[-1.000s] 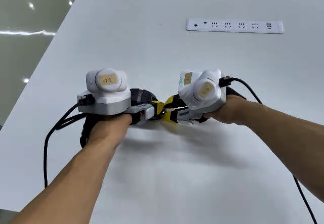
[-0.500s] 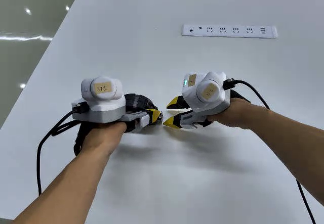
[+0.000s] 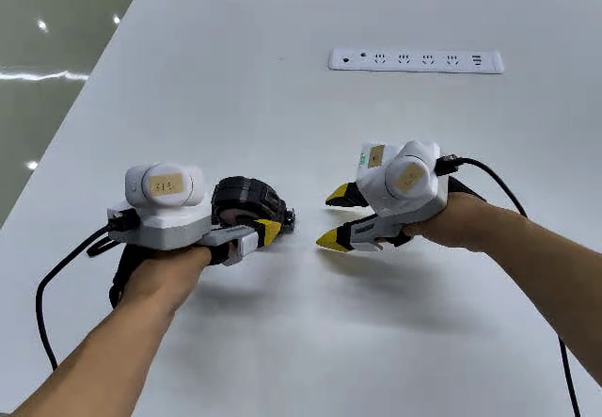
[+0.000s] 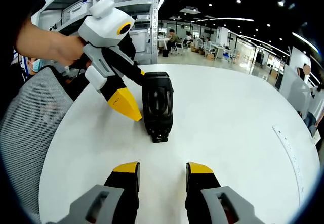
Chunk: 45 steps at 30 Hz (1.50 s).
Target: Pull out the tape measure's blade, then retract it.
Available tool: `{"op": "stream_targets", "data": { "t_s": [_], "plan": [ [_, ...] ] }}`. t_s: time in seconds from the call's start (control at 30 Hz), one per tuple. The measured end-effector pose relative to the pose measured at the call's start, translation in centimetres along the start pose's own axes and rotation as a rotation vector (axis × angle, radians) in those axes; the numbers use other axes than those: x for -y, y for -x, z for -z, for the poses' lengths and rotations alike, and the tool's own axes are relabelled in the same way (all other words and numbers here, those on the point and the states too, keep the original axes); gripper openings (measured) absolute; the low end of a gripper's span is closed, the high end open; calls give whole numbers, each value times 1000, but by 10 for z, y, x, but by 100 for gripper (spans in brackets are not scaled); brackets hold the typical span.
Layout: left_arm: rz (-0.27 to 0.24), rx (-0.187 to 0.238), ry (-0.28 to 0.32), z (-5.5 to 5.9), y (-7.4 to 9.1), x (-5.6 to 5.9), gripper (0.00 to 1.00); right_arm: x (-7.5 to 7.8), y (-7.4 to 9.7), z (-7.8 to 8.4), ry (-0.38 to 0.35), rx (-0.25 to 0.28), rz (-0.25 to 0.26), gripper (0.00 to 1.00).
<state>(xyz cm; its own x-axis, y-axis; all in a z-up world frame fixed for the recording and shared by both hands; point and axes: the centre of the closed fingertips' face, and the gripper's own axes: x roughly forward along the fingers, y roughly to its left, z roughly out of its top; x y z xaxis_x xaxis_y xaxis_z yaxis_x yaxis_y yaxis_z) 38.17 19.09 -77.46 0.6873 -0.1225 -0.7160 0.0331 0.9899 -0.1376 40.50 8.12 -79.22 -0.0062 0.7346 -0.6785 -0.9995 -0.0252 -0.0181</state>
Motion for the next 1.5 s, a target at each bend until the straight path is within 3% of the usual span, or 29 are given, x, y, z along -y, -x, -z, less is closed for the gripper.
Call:
{"op": "stream_targets", "data": {
  "t_s": [0.83, 1.03, 1.5],
  "plan": [
    [89, 50, -91, 4, 12, 6, 75, -6, 49, 28, -113, 15, 108, 50],
    [104, 61, -104, 5, 14, 6, 77, -9, 59, 31, -146, 32, 134, 53],
    [166, 109, -199, 5, 23, 14, 80, -20, 84, 47, -242, 80, 195, 64]
  ]
}}
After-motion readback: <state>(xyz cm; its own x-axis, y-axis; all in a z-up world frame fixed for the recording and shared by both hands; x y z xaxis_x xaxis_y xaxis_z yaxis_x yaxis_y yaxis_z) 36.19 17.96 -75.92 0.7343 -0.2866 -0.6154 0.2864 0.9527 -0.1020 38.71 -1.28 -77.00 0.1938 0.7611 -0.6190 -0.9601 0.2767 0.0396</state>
